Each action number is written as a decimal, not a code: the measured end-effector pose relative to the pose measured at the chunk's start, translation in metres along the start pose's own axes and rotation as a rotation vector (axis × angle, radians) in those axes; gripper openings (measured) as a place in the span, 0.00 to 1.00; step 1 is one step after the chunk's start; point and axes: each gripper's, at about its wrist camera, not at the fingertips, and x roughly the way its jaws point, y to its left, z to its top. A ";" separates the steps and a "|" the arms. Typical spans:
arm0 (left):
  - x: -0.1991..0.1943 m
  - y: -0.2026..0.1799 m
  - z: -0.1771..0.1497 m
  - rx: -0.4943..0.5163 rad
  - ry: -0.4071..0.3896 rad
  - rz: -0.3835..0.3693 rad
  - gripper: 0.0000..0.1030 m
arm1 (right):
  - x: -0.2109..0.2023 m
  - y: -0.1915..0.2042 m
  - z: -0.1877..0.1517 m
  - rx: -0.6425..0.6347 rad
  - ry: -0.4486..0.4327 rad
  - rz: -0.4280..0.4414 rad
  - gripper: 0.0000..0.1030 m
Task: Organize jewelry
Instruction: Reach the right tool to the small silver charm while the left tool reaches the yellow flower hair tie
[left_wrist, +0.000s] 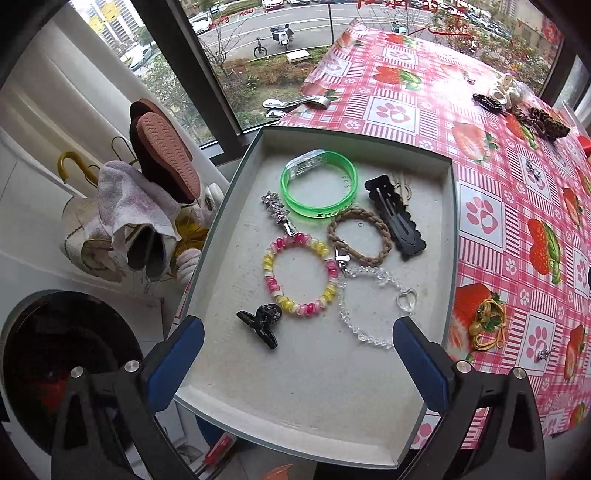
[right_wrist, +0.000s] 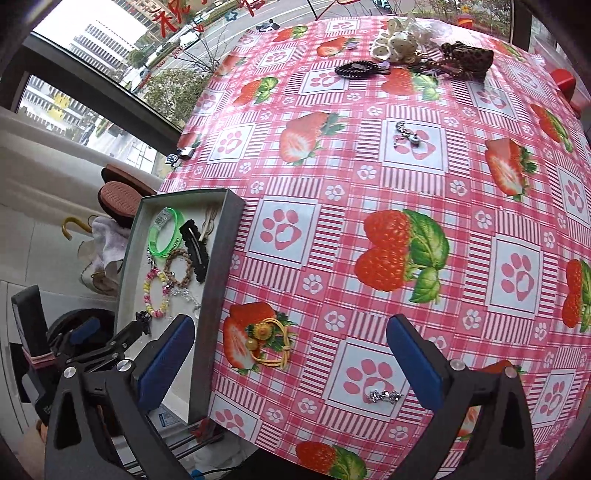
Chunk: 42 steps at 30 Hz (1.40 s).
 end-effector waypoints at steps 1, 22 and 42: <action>-0.004 -0.006 -0.001 0.020 -0.004 -0.011 1.00 | -0.003 -0.007 -0.003 0.009 0.001 -0.011 1.00; -0.011 -0.151 -0.013 0.352 0.006 -0.222 1.00 | -0.001 -0.061 -0.073 -0.054 0.088 -0.189 1.00; 0.050 -0.180 -0.014 0.383 0.117 -0.179 0.92 | 0.048 -0.047 -0.079 -0.084 0.080 -0.228 0.73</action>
